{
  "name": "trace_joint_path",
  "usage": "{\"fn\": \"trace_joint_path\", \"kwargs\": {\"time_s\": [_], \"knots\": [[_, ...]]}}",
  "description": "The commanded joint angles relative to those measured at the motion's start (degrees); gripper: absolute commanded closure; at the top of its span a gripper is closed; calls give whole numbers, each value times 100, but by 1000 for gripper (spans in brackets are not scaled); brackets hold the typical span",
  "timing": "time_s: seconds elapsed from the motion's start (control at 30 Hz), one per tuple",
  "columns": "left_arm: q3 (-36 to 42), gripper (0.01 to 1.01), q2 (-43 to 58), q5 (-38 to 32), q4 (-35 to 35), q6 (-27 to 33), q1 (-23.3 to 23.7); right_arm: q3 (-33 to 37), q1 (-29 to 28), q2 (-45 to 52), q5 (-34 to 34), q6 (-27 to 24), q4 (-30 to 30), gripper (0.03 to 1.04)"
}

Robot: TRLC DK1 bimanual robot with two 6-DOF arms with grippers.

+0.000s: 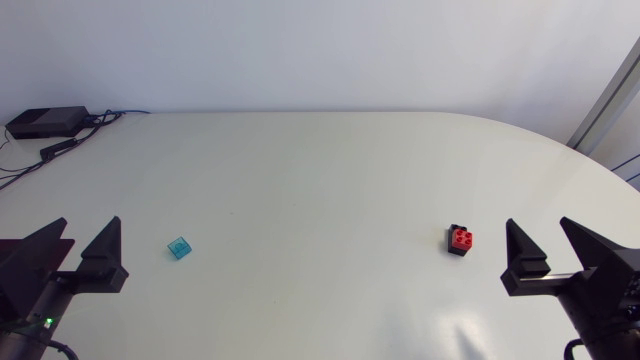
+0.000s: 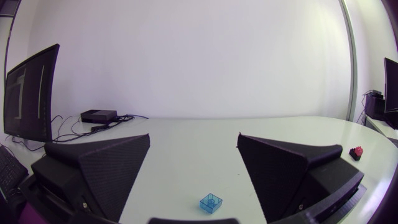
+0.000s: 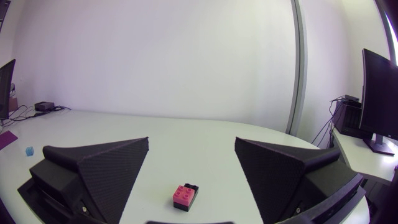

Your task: Sort duplo bricks by size, large to the right and small to the left

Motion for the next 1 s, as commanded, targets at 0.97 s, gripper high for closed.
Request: {"fn": "trace_joint_path", "kwargs": {"time_s": [0.97], "knots": [[320,56,-69,-15,-272,-68,-231,-44,97,-34,-47,81,-71,67]]}}
